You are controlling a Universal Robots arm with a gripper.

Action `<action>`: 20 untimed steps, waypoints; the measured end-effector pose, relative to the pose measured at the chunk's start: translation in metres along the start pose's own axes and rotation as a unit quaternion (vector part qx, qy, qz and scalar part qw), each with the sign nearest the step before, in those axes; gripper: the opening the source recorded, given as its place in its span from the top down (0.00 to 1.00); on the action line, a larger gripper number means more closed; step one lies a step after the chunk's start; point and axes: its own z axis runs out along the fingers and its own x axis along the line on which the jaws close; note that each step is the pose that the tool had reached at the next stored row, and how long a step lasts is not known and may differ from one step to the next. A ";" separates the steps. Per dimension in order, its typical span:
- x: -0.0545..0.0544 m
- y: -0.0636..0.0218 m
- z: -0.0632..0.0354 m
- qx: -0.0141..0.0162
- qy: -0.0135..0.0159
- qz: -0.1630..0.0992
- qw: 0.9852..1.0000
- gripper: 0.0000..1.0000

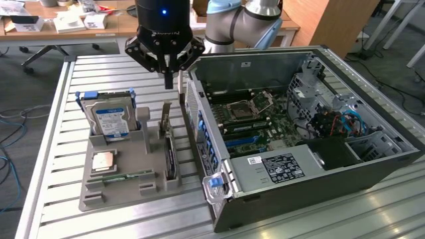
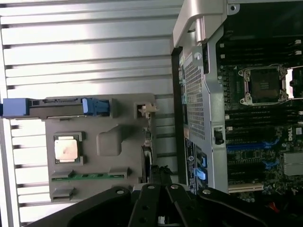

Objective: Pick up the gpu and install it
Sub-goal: 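Reach for the gpu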

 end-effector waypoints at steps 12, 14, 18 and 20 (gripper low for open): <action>0.006 -0.0281 -0.0014 0.000 0.000 0.000 1.000 0.89; 0.007 -0.0317 -0.0016 0.000 0.000 0.000 1.000 0.89; 0.007 -0.0326 -0.0016 0.000 0.000 0.000 1.000 0.89; 0.007 -0.0326 -0.0016 0.000 0.000 0.000 1.000 0.89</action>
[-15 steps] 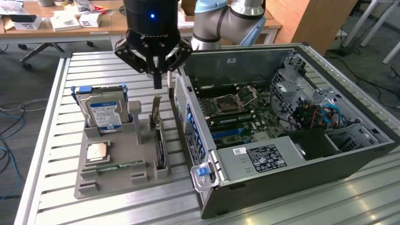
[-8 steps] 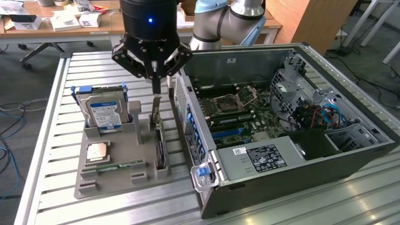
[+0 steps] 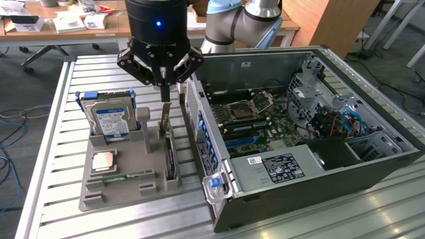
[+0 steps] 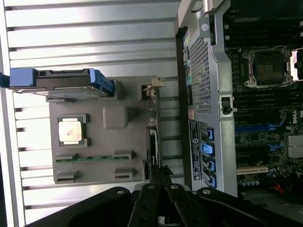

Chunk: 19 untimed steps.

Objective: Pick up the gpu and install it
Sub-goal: 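Reach for the gpu, then pick up the gpu and move the gpu toward the slot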

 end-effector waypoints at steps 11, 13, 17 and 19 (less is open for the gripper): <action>0.000 0.0000 0.0000 0.000 0.000 0.000 1.000 0.89; 0.000 0.0000 0.0000 0.000 0.000 0.000 1.000 0.89; 0.000 0.0000 0.0000 0.000 0.000 0.000 1.000 0.83; 0.000 0.0000 0.0000 0.000 0.000 0.000 1.000 0.77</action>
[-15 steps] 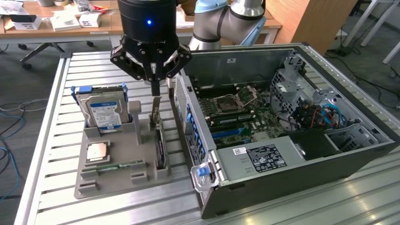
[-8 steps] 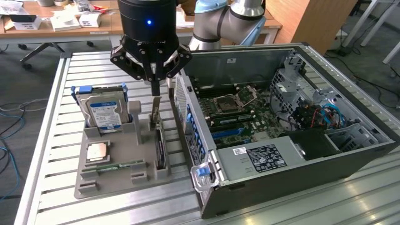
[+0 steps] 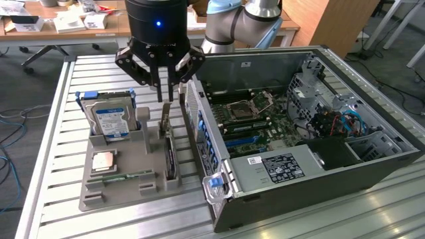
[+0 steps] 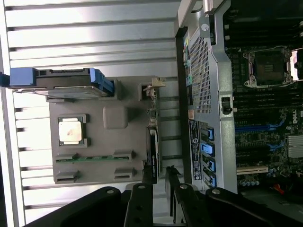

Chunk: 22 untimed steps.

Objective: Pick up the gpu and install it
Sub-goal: 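Pick up the gpu and move the gpu toward the slot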

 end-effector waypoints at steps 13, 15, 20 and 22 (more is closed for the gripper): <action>0.000 -0.0003 0.0057 0.000 0.000 0.000 1.000 0.47; 0.000 -0.0004 0.0095 0.000 0.000 0.000 1.000 0.47; 0.000 -0.0008 0.0185 0.000 0.000 0.000 1.000 0.47; 0.001 -0.0010 0.0220 0.000 0.000 0.000 1.000 0.47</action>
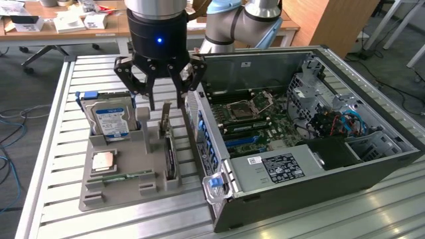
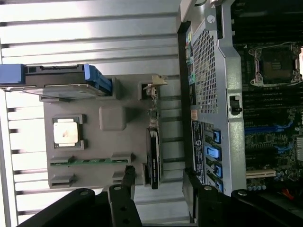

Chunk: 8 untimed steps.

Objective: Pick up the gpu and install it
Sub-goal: 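Pick up the gpu and move the gpu toward the slot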

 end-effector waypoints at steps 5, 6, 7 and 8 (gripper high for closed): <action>0.000 -0.0004 0.0092 0.000 0.000 0.000 1.000 0.47; 0.000 -0.0005 0.0110 0.000 0.000 0.000 1.000 0.47; 0.000 -0.0006 0.0128 0.000 0.000 0.000 1.000 0.47; 0.000 -0.0007 0.0147 0.000 0.000 0.000 1.000 0.47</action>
